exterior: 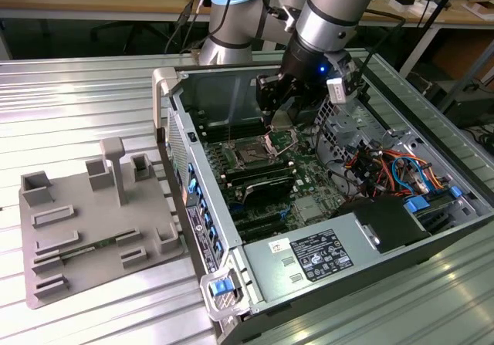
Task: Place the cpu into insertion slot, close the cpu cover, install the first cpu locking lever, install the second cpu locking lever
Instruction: 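Place the cpu into insertion slot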
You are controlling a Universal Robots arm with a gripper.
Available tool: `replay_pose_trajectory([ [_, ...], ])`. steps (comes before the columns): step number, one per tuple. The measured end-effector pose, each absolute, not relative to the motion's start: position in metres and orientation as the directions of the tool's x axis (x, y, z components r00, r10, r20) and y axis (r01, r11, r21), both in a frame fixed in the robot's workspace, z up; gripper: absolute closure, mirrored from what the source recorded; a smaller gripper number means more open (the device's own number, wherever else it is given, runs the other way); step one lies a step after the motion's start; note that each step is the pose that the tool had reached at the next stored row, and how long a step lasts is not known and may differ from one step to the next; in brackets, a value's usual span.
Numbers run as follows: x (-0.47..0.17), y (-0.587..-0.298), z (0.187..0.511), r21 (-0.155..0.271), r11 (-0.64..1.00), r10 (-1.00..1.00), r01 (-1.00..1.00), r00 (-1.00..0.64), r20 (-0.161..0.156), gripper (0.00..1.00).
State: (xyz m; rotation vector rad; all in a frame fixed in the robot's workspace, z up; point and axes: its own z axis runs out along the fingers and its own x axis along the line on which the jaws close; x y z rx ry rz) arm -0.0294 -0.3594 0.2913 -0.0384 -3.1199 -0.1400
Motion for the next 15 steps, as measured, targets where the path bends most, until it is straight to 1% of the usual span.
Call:
replay_pose_trajectory([
  [15, -0.0294, -0.3594, 0.2868, 0.089, 0.996, 0.024, 0.025, -1.0, 0.019, 0.45],
])
